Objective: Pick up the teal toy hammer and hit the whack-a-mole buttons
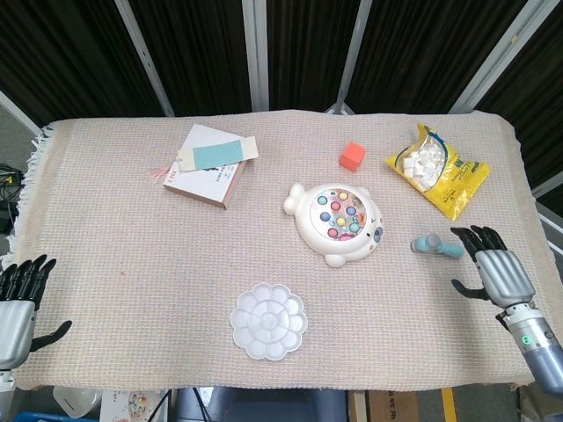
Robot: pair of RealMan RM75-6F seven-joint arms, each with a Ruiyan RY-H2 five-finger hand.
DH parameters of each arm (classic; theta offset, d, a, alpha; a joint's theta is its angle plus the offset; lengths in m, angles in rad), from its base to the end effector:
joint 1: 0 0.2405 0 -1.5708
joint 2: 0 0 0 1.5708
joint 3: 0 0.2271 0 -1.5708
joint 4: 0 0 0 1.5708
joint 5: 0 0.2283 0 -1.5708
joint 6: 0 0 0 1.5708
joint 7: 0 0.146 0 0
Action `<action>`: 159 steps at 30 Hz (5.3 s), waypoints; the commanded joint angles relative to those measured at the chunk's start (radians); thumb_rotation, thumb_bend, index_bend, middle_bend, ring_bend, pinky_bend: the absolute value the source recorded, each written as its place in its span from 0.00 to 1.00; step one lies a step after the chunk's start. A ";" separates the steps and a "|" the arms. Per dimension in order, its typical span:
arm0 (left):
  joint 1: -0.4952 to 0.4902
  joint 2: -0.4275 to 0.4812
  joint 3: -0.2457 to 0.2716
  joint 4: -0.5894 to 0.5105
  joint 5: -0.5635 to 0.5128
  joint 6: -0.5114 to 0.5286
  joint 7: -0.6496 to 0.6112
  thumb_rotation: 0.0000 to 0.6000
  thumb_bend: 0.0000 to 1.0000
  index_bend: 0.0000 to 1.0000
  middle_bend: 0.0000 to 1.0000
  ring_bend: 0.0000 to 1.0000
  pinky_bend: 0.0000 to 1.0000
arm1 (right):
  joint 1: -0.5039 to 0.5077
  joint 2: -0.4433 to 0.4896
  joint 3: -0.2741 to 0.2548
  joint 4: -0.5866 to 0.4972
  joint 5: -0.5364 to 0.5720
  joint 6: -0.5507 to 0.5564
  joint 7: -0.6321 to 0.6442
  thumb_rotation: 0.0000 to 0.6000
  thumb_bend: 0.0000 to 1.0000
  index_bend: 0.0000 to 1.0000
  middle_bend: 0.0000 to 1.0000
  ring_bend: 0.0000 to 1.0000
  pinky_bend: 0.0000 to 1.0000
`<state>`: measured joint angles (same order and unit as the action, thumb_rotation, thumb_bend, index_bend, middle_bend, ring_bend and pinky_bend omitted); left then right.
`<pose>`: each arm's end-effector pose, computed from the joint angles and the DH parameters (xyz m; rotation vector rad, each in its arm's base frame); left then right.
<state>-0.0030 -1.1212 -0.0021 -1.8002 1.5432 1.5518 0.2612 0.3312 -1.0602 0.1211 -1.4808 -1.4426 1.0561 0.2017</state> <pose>-0.2584 0.1472 0.1149 -1.3940 -0.8708 -0.8238 -0.3000 -0.2735 0.1282 1.5831 -1.0549 0.8146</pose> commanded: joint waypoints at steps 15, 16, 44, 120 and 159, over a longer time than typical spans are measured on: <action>-0.006 -0.001 0.001 -0.064 -0.006 -0.012 0.086 1.00 0.15 0.00 0.00 0.00 0.00 | 0.230 -0.131 0.005 0.303 0.066 -0.359 0.149 1.00 0.31 0.18 0.22 0.12 0.02; -0.007 -0.001 0.001 -0.067 -0.008 -0.013 0.090 1.00 0.15 0.00 0.00 0.00 0.00 | 0.233 -0.140 0.001 0.318 0.065 -0.364 0.158 1.00 0.31 0.19 0.22 0.13 0.02; -0.025 -0.008 -0.006 -0.088 -0.030 -0.039 0.129 1.00 0.15 0.00 0.00 0.00 0.00 | 0.281 -0.306 -0.052 0.582 0.024 -0.426 0.329 1.00 0.41 0.33 0.34 0.24 0.07; -0.046 -0.027 -0.008 -0.065 -0.058 -0.060 0.117 1.00 0.15 0.00 0.00 0.00 0.00 | 0.265 -0.289 -0.047 0.495 0.029 -0.290 0.283 1.00 0.75 0.77 0.71 0.55 0.26; -0.066 -0.026 -0.012 -0.007 -0.088 -0.097 0.054 1.00 0.15 0.00 0.00 0.00 0.00 | 0.602 -0.162 0.039 0.057 0.414 -0.480 -0.445 1.00 0.90 0.97 0.83 0.69 0.37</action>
<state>-0.0689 -1.1472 -0.0138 -1.8067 1.4551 1.4545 0.3152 0.9197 -1.2213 0.1698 -1.4312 -1.0534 0.5840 -0.2202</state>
